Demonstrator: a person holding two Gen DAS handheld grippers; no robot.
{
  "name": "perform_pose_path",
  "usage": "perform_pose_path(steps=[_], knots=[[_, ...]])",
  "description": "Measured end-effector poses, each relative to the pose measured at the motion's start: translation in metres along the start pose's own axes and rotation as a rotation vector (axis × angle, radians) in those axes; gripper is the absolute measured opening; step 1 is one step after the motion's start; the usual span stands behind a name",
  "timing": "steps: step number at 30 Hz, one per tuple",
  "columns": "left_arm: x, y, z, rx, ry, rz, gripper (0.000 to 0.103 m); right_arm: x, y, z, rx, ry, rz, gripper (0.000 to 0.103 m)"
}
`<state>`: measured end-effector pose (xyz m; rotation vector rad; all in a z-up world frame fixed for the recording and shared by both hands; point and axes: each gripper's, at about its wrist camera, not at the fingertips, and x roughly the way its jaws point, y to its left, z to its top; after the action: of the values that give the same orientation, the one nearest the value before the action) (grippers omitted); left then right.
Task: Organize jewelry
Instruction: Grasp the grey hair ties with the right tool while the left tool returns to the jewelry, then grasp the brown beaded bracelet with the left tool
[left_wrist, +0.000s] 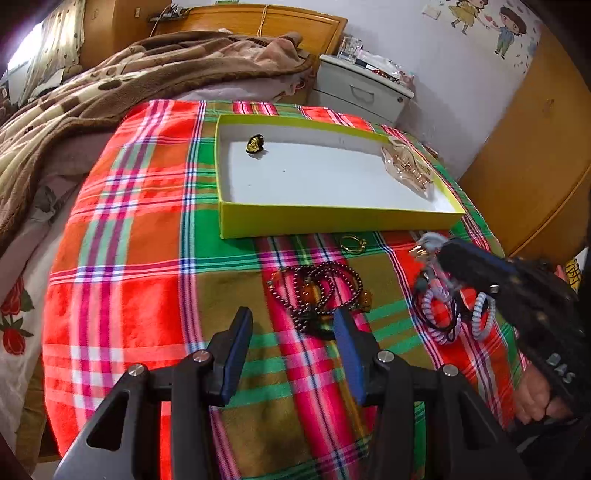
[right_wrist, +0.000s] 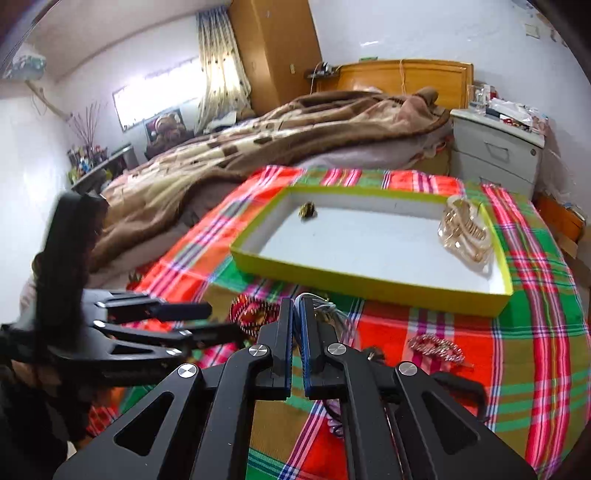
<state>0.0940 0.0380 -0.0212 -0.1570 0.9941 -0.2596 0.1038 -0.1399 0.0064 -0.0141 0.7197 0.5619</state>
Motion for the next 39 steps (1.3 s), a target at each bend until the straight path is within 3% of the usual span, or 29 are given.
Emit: perform_pose_path(steps=[8,14,18,22,25,29,39], knots=[[0.012,-0.009,0.007,-0.008,0.009,0.08,0.048,-0.019,-0.002,0.007,0.006,-0.064,0.001,0.004],[0.017,-0.029,0.003,0.116,0.0,0.198,0.049,-0.026,-0.008,0.007,0.014,-0.084,0.0,0.004],[0.016,-0.026,0.003,0.112,0.002,0.182,0.046,-0.031,-0.014,0.007,0.026,-0.096,-0.003,0.004],[0.015,-0.031,0.003,0.119,0.005,0.144,0.022,-0.039,-0.02,0.008,0.038,-0.112,-0.007,0.004],[0.016,-0.032,0.002,0.115,0.002,0.117,0.021,-0.044,-0.024,0.008,0.045,-0.122,-0.013,0.004],[0.013,-0.026,0.004,0.081,-0.008,0.071,0.01,-0.049,-0.03,0.007,0.064,-0.133,-0.025,0.004],[-0.005,-0.024,0.007,0.062,-0.061,0.027,0.008,-0.057,-0.032,0.007,0.077,-0.148,-0.038,0.004]])
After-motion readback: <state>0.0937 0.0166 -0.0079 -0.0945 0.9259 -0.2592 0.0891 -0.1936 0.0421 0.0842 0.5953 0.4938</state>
